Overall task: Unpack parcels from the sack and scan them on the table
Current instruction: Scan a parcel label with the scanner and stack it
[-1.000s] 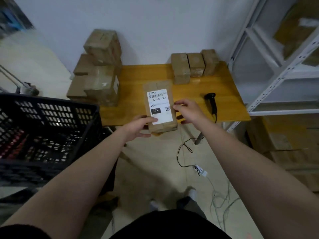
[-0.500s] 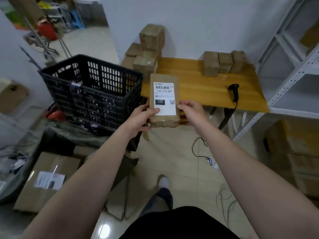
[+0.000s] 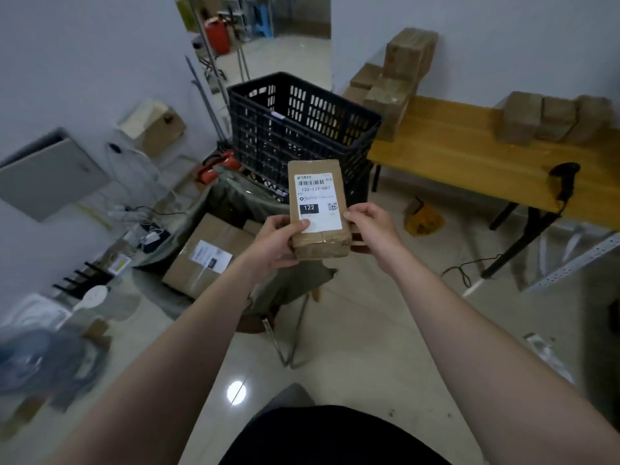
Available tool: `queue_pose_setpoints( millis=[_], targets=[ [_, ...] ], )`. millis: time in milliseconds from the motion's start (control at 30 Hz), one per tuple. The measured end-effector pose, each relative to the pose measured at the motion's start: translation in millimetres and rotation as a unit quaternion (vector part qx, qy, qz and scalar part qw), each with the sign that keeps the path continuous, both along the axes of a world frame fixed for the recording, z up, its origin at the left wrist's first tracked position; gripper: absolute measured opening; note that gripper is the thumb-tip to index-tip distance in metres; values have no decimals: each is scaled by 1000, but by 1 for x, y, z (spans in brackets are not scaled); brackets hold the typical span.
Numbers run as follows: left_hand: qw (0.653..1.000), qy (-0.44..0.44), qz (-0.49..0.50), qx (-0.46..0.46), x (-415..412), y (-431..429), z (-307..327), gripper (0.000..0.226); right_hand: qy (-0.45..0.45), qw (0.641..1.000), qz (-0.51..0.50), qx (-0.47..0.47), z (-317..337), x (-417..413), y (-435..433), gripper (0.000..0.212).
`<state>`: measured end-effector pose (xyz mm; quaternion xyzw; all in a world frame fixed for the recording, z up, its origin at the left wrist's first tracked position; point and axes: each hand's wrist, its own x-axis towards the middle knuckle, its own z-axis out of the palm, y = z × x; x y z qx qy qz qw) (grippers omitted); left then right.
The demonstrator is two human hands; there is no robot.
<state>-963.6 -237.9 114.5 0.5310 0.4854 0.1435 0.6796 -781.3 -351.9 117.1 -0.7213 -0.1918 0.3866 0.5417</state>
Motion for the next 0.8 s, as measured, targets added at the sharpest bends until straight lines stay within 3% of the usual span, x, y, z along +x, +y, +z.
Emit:
queue_pose_setpoints(
  millis=[133, 300, 433, 600, 700, 800],
  targets=[
    [997, 51, 50, -21, -56, 33, -6, 64, 50, 995, 78, -27, -9, -52, 44, 17],
    [990, 81, 73, -94, -113, 93, -23, 44, 131, 983, 116, -57, -37, -109, 117, 27],
    [990, 79, 39, -108, -140, 171, -45, 47, 188, 976, 81, -70, -69, -137, 193, 25],
    [989, 90, -14, -119, -155, 278, -76, 66, 217, 971, 14, -95, -94, -163, 293, 19],
    [989, 99, -50, -100, -155, 332, -89, 60, 232, 966, -17, -112, -110, -169, 348, 31],
    [988, 113, -64, -80, -150, 375, -105, 64, 222, 966, -53, -124, -127, -173, 389, 26]
  ],
)
